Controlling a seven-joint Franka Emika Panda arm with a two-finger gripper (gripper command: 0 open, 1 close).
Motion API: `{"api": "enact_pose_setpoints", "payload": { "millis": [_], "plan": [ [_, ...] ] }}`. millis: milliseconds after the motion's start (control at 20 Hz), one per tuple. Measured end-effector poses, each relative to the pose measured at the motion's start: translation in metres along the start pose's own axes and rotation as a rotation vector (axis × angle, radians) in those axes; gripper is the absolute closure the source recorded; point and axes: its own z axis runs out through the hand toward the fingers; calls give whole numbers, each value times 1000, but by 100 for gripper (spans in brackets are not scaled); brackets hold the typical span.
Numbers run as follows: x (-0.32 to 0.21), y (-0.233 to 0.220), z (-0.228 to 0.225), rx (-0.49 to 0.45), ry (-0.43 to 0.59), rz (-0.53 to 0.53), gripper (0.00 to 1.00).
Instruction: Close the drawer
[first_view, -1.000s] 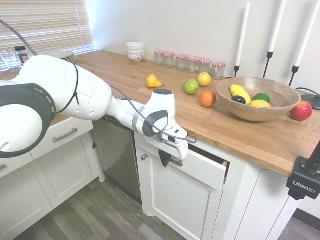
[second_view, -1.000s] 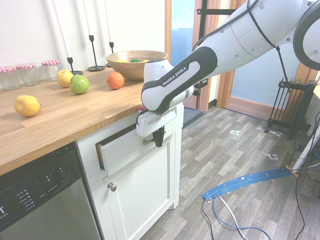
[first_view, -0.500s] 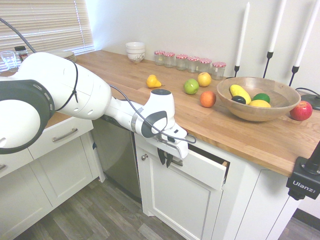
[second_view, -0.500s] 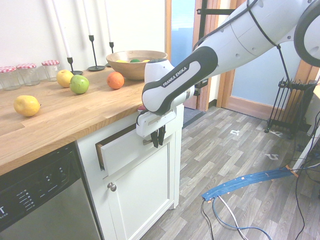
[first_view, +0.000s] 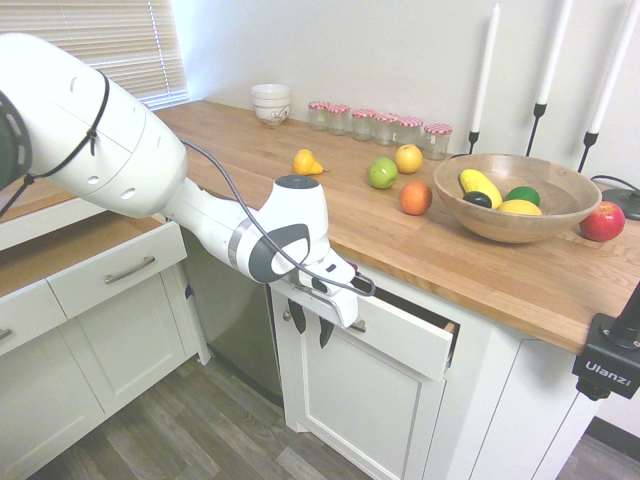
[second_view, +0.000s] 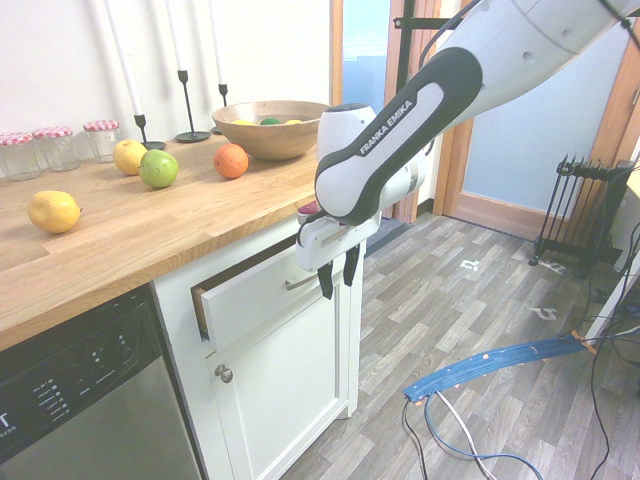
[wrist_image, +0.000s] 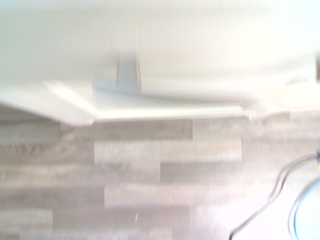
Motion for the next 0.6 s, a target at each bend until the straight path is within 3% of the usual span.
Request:
{"api": "enact_pose_setpoints", "payload": {
  "millis": [600],
  "plan": [
    [-68,83,-45,11,-10,8,0]
  ]
}}
